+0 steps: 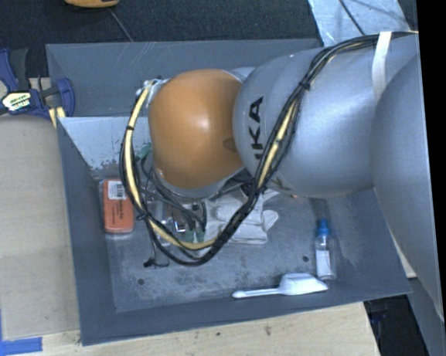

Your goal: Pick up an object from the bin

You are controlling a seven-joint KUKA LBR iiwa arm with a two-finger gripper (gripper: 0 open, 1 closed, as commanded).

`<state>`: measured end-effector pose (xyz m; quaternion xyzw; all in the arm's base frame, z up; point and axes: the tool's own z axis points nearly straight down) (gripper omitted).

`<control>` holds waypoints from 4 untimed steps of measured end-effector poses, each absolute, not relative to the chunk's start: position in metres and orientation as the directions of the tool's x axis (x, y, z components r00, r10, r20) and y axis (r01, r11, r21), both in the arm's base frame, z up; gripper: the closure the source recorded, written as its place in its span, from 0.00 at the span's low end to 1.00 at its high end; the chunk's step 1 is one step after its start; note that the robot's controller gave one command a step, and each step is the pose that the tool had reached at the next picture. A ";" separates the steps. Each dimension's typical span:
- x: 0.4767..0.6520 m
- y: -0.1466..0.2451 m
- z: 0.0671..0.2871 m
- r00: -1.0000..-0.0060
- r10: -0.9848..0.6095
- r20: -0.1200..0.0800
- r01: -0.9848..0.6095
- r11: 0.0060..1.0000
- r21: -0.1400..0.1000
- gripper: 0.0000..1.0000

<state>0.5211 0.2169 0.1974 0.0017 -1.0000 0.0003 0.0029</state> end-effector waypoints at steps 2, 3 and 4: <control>0.565 0.191 0.161 -1.000 0.006 -0.011 0.006 1.000 0.006 0.00; 0.570 0.178 0.107 -0.990 0.140 -0.005 0.140 0.990 0.001 0.00; 0.586 0.159 0.089 -0.987 0.161 0.005 0.161 0.987 -0.001 0.00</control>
Offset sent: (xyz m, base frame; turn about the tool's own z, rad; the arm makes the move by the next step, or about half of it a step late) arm 0.0813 -0.0578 -0.0902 0.0255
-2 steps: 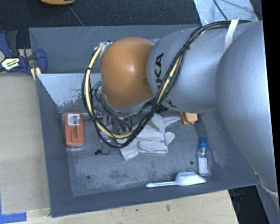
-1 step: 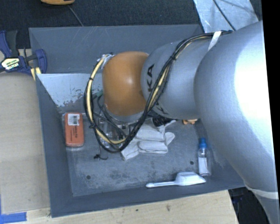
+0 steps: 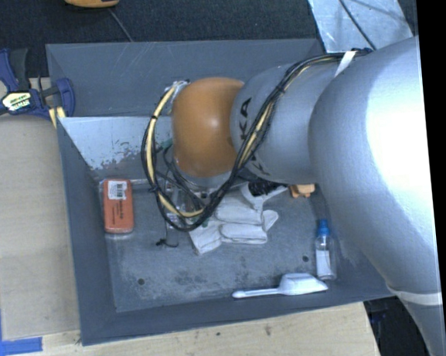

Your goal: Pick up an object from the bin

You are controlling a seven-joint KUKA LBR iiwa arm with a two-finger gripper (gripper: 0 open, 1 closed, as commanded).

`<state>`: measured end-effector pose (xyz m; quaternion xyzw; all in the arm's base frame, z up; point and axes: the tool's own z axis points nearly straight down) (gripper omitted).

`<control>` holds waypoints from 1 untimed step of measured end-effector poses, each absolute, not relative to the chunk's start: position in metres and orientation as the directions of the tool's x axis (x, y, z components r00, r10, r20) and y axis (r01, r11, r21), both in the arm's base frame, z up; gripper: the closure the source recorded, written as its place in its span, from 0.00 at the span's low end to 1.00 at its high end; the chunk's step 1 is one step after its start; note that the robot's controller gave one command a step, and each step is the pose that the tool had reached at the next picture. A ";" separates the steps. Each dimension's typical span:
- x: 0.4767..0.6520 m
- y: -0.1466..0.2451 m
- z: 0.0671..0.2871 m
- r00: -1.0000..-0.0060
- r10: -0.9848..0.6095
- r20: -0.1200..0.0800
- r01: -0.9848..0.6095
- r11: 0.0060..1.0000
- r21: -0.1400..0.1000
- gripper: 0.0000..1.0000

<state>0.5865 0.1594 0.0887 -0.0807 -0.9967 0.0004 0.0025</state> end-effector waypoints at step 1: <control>0.601 0.139 0.102 -0.992 0.123 -0.005 0.123 0.992 0.001 0.00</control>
Offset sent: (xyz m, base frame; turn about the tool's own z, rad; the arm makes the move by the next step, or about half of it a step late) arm 0.0168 -0.0535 0.0083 -0.1369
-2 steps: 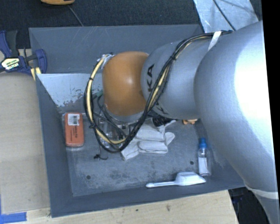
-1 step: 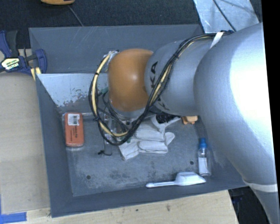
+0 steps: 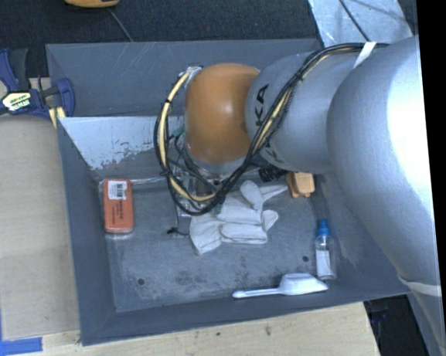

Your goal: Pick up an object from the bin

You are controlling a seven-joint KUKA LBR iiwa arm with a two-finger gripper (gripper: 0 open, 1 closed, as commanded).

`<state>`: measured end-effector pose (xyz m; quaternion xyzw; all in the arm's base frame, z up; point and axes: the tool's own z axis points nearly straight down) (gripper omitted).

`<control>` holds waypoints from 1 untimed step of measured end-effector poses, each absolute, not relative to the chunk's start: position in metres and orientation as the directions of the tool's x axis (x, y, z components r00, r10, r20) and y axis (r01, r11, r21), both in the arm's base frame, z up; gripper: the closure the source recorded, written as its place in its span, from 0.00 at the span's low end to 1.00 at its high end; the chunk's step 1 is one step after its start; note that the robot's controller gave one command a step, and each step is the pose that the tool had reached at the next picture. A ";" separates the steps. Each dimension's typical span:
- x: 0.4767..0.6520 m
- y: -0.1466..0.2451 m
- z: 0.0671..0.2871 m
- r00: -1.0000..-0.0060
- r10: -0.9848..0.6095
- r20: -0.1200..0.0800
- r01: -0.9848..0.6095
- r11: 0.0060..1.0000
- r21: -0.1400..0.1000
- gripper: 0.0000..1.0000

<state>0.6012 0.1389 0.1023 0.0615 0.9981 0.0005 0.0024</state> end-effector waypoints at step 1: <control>0.602 0.124 0.100 -0.981 0.194 -0.002 0.194 0.981 0.001 0.00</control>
Offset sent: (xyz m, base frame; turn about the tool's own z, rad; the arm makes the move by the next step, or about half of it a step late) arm 0.0068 -0.0563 -0.0178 -0.1358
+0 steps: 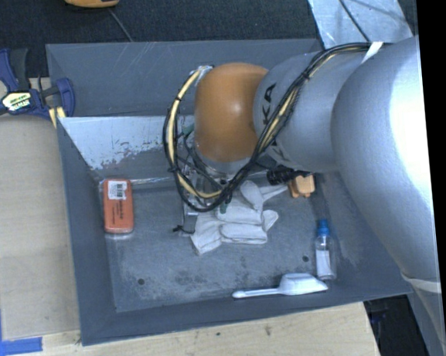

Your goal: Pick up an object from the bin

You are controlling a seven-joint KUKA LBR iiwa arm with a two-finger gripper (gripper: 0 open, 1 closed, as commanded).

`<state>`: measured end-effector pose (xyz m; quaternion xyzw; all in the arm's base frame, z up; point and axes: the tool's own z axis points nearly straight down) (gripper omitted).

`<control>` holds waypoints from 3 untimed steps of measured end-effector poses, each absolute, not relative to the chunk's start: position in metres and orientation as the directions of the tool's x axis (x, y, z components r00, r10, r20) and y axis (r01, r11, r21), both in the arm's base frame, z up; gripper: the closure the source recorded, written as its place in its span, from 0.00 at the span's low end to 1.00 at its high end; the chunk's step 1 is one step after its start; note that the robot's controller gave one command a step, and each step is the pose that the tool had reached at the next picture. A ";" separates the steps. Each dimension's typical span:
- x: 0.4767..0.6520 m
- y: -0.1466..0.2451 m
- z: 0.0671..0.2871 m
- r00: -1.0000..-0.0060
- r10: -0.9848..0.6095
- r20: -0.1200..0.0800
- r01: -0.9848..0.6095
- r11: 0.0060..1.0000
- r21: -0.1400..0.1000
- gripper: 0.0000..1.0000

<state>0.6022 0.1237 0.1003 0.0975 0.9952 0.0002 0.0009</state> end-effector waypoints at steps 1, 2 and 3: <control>0.607 0.090 0.088 -1.000 -0.007 -0.002 -0.007 1.000 0.000 0.00; 0.597 0.064 0.089 -1.000 -0.004 -0.002 -0.004 1.000 0.000 0.00; 0.605 0.053 0.072 -0.998 -0.063 -0.006 -0.063 0.998 0.001 1.00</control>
Offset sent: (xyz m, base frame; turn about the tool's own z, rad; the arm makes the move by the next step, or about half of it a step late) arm -0.0083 -0.0629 -0.0107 -0.1973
